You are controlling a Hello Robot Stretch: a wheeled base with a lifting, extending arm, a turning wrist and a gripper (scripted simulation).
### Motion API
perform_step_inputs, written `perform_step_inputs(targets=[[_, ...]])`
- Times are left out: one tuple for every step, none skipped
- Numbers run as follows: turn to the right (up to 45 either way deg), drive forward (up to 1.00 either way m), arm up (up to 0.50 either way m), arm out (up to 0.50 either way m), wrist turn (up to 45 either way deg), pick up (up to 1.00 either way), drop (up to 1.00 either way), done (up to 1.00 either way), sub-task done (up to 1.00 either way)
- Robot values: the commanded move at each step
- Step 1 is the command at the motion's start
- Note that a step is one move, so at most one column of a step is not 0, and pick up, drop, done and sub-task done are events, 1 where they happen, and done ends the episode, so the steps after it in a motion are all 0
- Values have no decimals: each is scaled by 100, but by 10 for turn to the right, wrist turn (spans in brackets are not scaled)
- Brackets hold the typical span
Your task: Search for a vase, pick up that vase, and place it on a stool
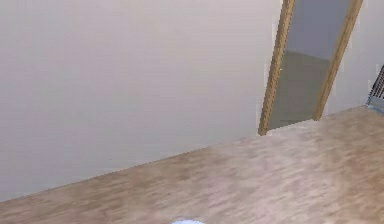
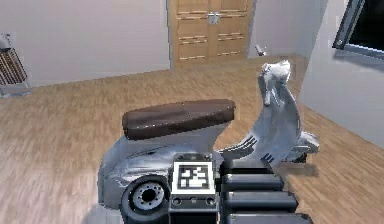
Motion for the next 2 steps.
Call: perform_step_inputs(targets=[[90, 0, 0, 0, 0, 0, 0, 0, 0], [0, 35, 0, 0, 0, 0, 0, 0, 0]])
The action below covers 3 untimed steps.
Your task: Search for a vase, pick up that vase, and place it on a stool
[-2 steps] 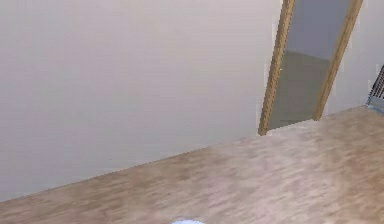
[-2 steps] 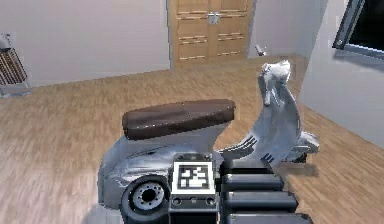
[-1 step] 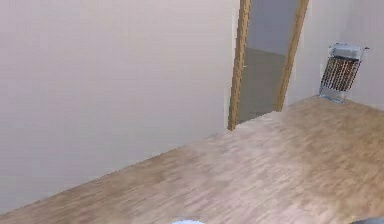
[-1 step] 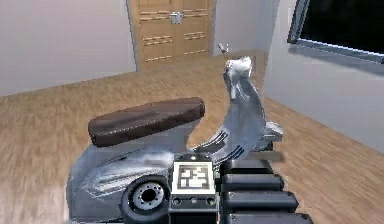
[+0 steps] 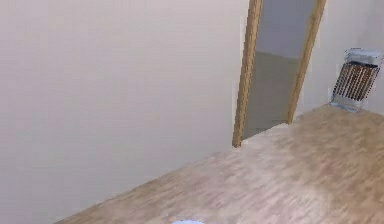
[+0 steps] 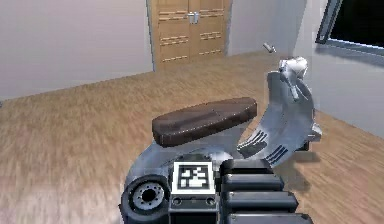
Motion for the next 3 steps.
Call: perform_step_inputs(targets=[[120, 0, 0, 0, 0, 0, 0, 0, 0], [0, 75, 0, 0, 0, 0, 0, 0, 0], [390, 0, 0, 0, 0, 0, 0, 0, 0]])
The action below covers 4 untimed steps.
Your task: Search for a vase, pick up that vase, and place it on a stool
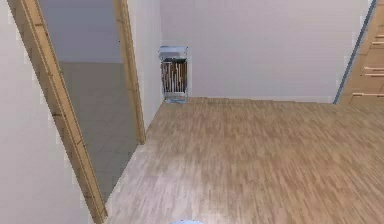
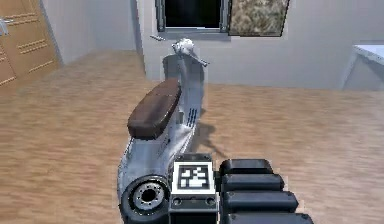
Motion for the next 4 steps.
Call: perform_step_inputs(targets=[[30, 0, 0, 0, 0, 0, 0, 0, 0], [0, 100, 0, 0, 0, 0, 0, 0, 0], [60, 0, 0, 0, 0, 0, 0, 0, 0], [0, 20, 0, 0, 0, 0, 0, 0, 0]])
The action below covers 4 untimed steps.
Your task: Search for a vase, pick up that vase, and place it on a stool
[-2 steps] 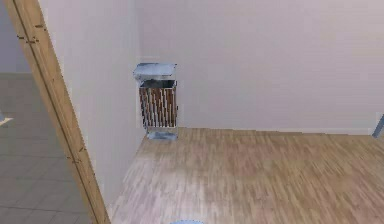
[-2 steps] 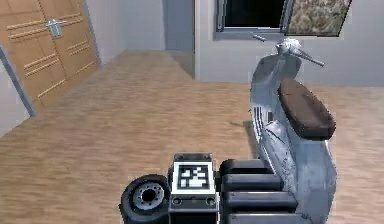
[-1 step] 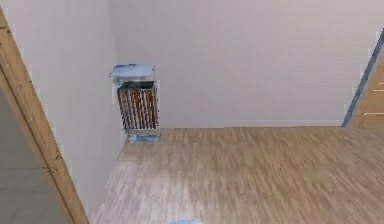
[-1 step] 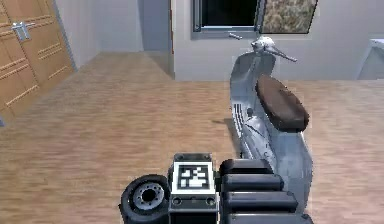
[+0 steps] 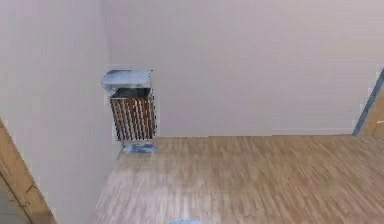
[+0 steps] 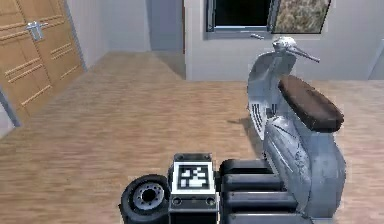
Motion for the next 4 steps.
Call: perform_step_inputs(targets=[[-450, 0, 0, 0, 0, 0, 0, 0, 0], [-120, 0, 0, 0, 0, 0, 0, 0, 0], [0, 50, 0, 0, 0, 0, 0, 0, 0], [-450, 0, 0, 0, 0, 0, 0, 0, 0]])
